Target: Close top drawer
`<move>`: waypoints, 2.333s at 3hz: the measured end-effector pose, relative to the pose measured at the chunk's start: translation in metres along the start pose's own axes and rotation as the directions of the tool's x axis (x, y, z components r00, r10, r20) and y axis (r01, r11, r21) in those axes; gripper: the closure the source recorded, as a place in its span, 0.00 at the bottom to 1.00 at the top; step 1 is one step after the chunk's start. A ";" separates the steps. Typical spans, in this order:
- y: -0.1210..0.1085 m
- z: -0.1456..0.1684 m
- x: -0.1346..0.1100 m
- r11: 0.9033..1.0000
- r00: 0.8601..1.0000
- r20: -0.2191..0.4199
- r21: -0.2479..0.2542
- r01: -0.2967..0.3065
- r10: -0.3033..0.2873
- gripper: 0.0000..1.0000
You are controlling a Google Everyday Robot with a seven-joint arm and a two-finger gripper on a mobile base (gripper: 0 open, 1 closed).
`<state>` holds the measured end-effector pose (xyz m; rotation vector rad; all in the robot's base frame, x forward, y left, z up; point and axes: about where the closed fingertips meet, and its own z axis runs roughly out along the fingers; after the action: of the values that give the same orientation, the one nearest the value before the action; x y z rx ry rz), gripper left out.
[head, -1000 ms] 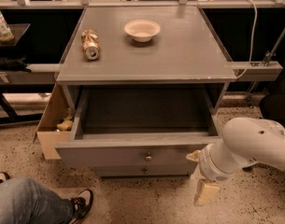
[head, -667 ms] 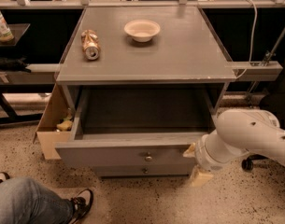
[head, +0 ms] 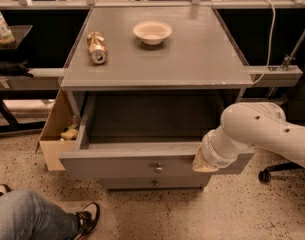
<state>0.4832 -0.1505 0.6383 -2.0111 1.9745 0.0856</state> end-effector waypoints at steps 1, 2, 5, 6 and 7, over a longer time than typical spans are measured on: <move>-0.020 0.002 0.000 0.999 1.000 0.002 0.032 -0.017 0.017 1.00; -0.032 0.013 0.013 0.998 0.999 0.014 0.052 -0.045 0.044 1.00; -0.037 0.019 0.020 0.996 0.998 0.025 0.059 -0.064 0.062 0.51; -0.037 0.019 0.020 0.996 0.998 0.025 0.059 -0.064 0.062 0.26; -0.037 0.019 0.020 0.996 0.998 0.025 0.059 -0.064 0.062 0.03</move>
Offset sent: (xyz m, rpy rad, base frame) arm 0.0525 -0.0223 -0.0259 0.0460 -0.0544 -0.0929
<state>0.5237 -0.1650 0.6217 -1.9024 2.0022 0.0633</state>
